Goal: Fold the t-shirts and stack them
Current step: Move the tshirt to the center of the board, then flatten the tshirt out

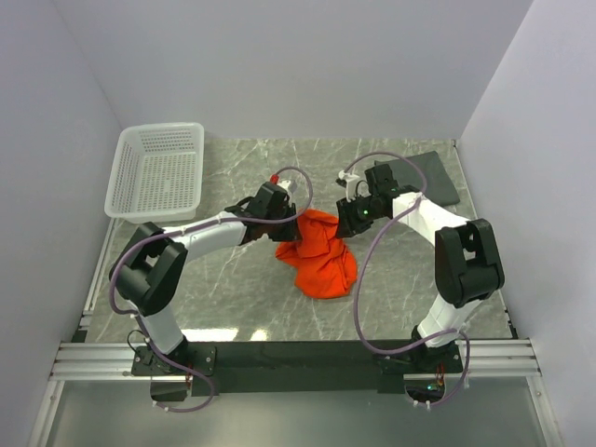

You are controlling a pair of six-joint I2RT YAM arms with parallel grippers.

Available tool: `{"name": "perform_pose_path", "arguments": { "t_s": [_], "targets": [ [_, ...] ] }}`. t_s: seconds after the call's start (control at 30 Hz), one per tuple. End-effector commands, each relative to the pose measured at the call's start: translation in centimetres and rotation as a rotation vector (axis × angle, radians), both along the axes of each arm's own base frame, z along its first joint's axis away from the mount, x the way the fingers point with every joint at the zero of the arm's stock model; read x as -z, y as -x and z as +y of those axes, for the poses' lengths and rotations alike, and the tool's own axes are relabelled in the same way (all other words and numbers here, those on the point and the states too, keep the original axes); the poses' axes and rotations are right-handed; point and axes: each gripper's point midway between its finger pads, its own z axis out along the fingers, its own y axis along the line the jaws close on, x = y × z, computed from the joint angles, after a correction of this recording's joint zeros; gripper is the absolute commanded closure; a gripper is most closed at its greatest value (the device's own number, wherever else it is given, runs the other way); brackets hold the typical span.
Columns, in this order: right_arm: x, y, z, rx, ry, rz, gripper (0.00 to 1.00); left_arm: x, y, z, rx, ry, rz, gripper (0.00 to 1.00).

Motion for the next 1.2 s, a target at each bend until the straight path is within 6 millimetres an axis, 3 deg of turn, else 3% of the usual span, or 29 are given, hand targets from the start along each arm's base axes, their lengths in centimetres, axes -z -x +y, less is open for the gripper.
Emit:
{"name": "perform_pose_path", "arguments": {
  "t_s": [0.0, 0.03, 0.07, 0.17, 0.27, 0.3, 0.4, 0.47, 0.5, 0.57, 0.6, 0.63, 0.8, 0.97, 1.07, 1.17],
  "targets": [
    [-2.1, -1.3, 0.7, -0.002, -0.020, -0.060, 0.64, -3.7, -1.5, -1.6, 0.014, 0.082, -0.099, 0.81],
    [-2.5, -1.3, 0.7, -0.006, -0.022, -0.070, 0.71, -4.4, -1.3, -1.5, 0.020, 0.095, -0.114, 0.87],
    [-3.5, -1.3, 0.7, -0.027, -0.028, -0.100, 0.91, -5.3, -1.1, -1.3, 0.026, 0.102, -0.147, 0.99],
    [-4.9, -0.9, 0.5, -0.069, -0.024, -0.132, 0.96, -6.3, -0.9, -0.7, 0.026, 0.099, -0.180, 0.99],
    [-7.9, 0.2, 0.2, -0.183, -0.044, -0.184, 1.00, -8.4, -0.7, 0.6, 0.017, 0.082, -0.250, 0.99],
    [-9.3, 0.2, 0.2, -0.202, -0.051, -0.210, 1.00, -9.1, -0.9, 1.1, 0.001, 0.072, -0.279, 0.99],
    [-12.5, 0.9, -0.9, -0.230, -0.039, -0.278, 1.00, -14.7, -0.6, 3.0, -0.029, 0.083, -0.426, 1.00],
    [-14.7, 1.1, -1.3, -0.256, -0.018, -0.356, 1.00, -17.0, -0.2, 3.9, -0.037, 0.085, -0.483, 1.00],
    [-16.1, 1.0, -1.6, -0.255, -0.003, -0.389, 1.00, -19.6, -0.2, 5.0, -0.062, 0.085, -0.558, 0.99],
    [-18.7, 1.3, -1.9, -0.269, 0.011, -0.471, 1.00, -22.2, 0.1, 6.1, -0.079, 0.083, -0.628, 0.99],
    [-20.6, 1.2, -2.3, -0.263, 0.026, -0.521, 1.00, -24.7, 0.6, 7.0, -0.085, 0.090, -0.698, 0.99],
    [-23.2, 1.2, -2.5, -0.264, 0.033, -0.604, 1.00, -25.9, 0.7, 7.8, -0.109, 0.083, -0.734, 0.99],
    [-30.9, 2.9, -3.8, -0.228, 0.062, -0.844, 1.00, -33.0, 2.4, 11.1, -0.145, 0.070, -0.938, 0.99],
    [-36.4, 4.7, -5.4, -0.192, 0.111, -1.017, 1.00, -37.5, 4.0, 13.0, -0.172, 0.088, -1.057, 0.99],
    [-39.4, 6.2, -6.1, -0.172, 0.127, -1.111, 1.00, -41.4, 5.4, 14.4, -0.199, 0.130, -1.150, 0.99],
    [-41.1, 7.5, -6.1, -0.163, 0.098, -1.148, 1.00, -43.4, 6.4, 14.9, -0.194, 0.155, -1.202, 0.99]
  ]
}}
